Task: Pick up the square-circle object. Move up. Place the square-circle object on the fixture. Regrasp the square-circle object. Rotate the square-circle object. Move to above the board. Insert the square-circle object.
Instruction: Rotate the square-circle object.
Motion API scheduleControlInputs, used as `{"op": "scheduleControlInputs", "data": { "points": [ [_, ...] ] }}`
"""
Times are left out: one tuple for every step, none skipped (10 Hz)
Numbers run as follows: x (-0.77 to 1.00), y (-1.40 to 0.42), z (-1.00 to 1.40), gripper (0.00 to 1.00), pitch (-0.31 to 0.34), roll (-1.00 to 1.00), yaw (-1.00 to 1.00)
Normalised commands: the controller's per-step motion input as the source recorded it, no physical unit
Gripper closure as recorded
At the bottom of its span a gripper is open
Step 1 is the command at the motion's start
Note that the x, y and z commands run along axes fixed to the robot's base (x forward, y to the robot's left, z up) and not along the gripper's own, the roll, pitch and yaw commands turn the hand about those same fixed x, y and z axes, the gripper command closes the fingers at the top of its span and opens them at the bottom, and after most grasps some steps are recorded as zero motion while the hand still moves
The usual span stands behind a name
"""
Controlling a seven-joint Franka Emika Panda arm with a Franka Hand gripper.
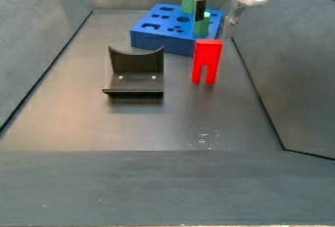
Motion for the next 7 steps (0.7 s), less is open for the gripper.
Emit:
{"op": "scheduleControlInputs", "data": {
  "points": [
    [0.02, 0.00, -0.01, 0.00, 0.007, -0.02, 1.00],
    [0.02, 0.00, -0.01, 0.00, 0.007, -0.02, 1.00],
    [0.02, 0.00, -0.01, 0.00, 0.008, -0.03, 1.00],
    [0.02, 0.00, -0.01, 0.00, 0.009, -0.03, 1.00],
    [0.02, 0.00, -0.01, 0.00, 0.010, -0.03, 1.00],
    [0.02, 0.00, -0.01, 0.00, 0.011, -0.04, 1.00],
    [0.02, 0.00, -0.01, 0.00, 0.012, -0.04, 1.00]
  ]
}}
